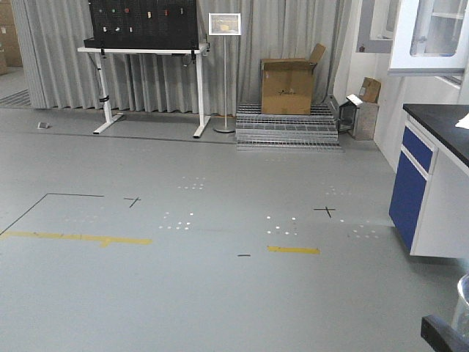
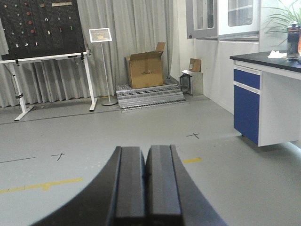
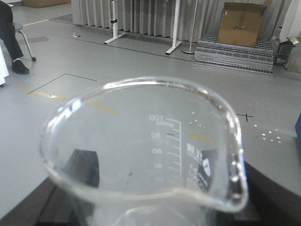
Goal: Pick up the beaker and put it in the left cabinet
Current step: 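Drive across the room toward the white cabinet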
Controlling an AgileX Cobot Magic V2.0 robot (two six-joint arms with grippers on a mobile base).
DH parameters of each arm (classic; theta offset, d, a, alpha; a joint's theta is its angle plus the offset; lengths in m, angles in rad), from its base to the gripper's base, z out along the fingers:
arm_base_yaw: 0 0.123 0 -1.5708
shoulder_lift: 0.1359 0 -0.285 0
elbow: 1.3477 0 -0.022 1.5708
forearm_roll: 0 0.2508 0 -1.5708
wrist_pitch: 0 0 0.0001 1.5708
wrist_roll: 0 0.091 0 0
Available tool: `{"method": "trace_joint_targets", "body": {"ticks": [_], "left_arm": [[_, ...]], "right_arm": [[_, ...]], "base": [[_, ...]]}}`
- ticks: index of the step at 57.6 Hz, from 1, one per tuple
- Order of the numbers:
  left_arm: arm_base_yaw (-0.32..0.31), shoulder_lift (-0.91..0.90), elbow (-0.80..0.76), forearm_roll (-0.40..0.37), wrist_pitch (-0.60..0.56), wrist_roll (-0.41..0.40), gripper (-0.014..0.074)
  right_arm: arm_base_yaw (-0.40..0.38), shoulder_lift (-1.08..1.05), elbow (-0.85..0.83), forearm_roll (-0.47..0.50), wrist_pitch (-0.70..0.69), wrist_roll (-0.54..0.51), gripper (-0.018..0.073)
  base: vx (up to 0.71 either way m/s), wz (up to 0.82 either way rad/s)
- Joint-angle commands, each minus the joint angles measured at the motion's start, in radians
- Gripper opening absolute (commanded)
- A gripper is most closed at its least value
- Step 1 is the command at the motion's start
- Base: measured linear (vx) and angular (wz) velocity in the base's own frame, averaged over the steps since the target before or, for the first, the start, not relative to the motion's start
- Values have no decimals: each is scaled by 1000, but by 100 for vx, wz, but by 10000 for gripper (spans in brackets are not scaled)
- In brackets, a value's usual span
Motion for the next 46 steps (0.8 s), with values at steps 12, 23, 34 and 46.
{"method": "trace_joint_targets", "body": {"ticks": [12, 23, 34, 46], "left_arm": [[-4, -19, 16, -8, -84, -3, 1], [-4, -19, 16, -8, -84, -3, 1], [-4, -19, 16, -8, -84, -3, 1], [-4, -19, 16, -8, -84, -3, 1]], "right_arm": [[-2, -2, -29, -10, -64, -5, -4], [-2, -2, -29, -10, -64, -5, -4], [-2, -2, -29, -10, -64, -5, -4], [-2, -2, -29, -10, -65, -5, -4]], "base": [[59, -1], [60, 1], [61, 0], [59, -1]]}}
